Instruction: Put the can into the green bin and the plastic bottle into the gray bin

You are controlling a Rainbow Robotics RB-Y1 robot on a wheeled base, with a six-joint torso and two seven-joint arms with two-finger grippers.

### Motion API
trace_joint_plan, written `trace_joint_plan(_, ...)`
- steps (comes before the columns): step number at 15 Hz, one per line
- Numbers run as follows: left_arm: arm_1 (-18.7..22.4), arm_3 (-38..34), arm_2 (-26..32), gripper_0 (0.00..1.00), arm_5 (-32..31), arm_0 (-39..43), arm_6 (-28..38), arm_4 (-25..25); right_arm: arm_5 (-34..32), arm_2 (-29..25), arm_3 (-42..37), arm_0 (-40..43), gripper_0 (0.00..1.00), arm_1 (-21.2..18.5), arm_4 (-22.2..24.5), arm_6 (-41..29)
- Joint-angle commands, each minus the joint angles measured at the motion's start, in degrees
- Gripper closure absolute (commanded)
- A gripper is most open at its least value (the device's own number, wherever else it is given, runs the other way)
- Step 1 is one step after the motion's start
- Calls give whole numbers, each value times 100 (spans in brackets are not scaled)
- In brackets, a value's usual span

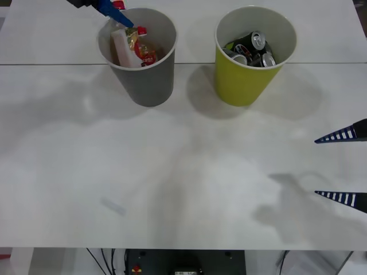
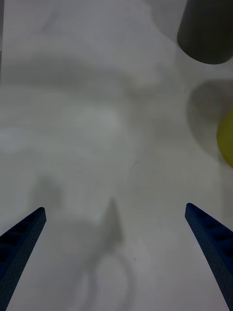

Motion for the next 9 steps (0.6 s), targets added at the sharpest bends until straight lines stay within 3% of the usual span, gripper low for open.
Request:
trace_joint_plan(1,633,-927,302,0,68,754,-101,192,0,0,0,0,0,0,0,0)
trace_joint_plan(5,1222,-2166,1383,0,59,2178,-664,289,0,0,0,0,0,0,0,0)
trace_joint_plan(9,1433,-2948,2490,0,-187,3461,-1569,368,0,0,0,0,0,0,0,0)
